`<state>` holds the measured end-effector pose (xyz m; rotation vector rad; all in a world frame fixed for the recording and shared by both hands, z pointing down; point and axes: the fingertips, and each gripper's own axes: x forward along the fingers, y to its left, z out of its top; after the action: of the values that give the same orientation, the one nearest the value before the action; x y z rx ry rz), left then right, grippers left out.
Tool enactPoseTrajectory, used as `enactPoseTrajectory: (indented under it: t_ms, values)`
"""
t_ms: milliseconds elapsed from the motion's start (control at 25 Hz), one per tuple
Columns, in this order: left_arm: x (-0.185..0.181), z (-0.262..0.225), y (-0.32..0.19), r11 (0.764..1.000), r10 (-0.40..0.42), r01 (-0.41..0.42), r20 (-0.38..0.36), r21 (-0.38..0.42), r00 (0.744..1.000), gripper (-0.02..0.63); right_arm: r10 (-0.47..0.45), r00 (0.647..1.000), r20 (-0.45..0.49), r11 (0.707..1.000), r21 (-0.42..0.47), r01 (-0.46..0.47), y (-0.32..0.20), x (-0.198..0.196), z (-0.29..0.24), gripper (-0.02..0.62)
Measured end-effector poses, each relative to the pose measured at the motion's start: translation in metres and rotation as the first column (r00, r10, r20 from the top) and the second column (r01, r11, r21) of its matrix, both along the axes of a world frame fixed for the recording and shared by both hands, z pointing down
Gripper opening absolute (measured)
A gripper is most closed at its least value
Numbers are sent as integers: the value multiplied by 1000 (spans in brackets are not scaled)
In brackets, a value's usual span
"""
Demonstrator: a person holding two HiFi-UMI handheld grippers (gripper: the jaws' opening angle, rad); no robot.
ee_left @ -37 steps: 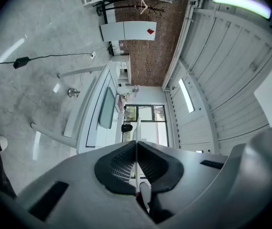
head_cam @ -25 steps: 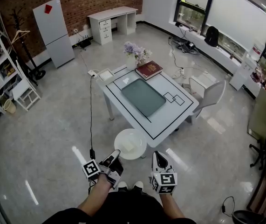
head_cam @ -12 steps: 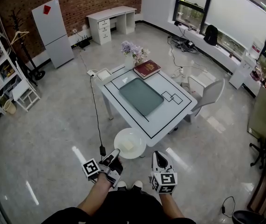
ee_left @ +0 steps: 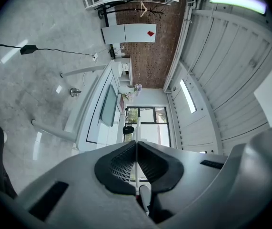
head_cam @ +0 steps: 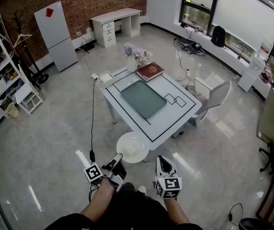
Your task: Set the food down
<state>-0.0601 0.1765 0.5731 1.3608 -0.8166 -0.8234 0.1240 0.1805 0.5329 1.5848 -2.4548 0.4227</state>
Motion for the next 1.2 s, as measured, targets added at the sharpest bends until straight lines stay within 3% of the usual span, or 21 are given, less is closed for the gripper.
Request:
enactPoseTrajectory:
  t_ms: [440,1200]
  values:
    - [18,-1,-3,1000,3,-3,11,-4,1000,15,21,999,25,1000,-22,-20,2,24,10,11]
    - [10,6,-38,1000,8,-8,0,-27,1000,15,8,1000,14,999,-49,-8,-34,13,17,11]
